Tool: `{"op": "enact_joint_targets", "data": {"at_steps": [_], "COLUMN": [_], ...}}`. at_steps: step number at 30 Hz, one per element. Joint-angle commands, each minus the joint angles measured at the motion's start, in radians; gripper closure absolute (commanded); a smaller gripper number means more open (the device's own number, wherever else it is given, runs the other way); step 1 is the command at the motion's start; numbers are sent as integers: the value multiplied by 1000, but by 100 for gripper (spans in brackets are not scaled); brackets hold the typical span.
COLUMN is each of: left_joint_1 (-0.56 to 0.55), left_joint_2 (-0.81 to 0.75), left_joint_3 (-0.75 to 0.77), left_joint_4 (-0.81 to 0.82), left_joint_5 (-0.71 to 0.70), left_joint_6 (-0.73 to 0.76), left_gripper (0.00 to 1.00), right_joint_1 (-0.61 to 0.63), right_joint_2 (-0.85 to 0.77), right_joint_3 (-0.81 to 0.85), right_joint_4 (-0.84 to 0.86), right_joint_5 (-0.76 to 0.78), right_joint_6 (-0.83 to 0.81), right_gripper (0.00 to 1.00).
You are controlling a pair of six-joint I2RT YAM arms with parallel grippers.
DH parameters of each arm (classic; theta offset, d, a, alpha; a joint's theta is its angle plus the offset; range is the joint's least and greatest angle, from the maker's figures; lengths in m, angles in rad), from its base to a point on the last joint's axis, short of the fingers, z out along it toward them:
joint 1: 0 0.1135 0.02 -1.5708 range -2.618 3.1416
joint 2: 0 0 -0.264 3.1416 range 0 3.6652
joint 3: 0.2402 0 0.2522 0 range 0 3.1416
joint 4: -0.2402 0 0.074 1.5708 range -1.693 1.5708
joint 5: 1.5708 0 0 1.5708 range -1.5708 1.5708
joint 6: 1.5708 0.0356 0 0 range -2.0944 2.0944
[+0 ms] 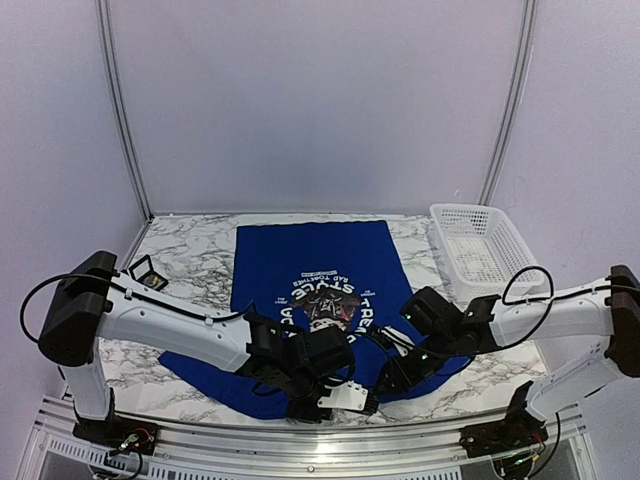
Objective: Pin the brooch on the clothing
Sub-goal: Smooth out the flattened clothing at the center of the board.
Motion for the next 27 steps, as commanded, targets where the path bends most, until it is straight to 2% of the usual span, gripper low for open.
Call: {"op": "enact_joint_targets", "data": {"at_steps": [1,5,9,12,17,21,27], "left_joint_1": [15,50,83,99,105,104,93], "left_joint_2": [-2,6,4,2,-3,-41,-78], "left_joint_3": [11,2,-12,-19,-28,-22,-12], "left_joint_4": [46,61,76,88,98,101,138], "left_joint_5": [-16,-9,-8,-7,-5,-2,11], "left_joint_6": [1,-17,-28,-31,-26,-25,-13], "left_gripper": [69,69,68,68,68,67,59], "right_joint_1": [1,1,2,-7,-76,-135,-223], "right_joint_2": [-6,26,95,136,143,135,169], "right_joint_3": [-17,-14,0,6,13,28,58], "right_joint_4": [48,56,54,60,73,65,30], "right_joint_5": [-78,-86,-68,-74,-147,-221,-372], "right_joint_6": [-70,-113,-145,-162,-145,-109,-117], "right_gripper": [54,49,52,65,100,100,100]}}
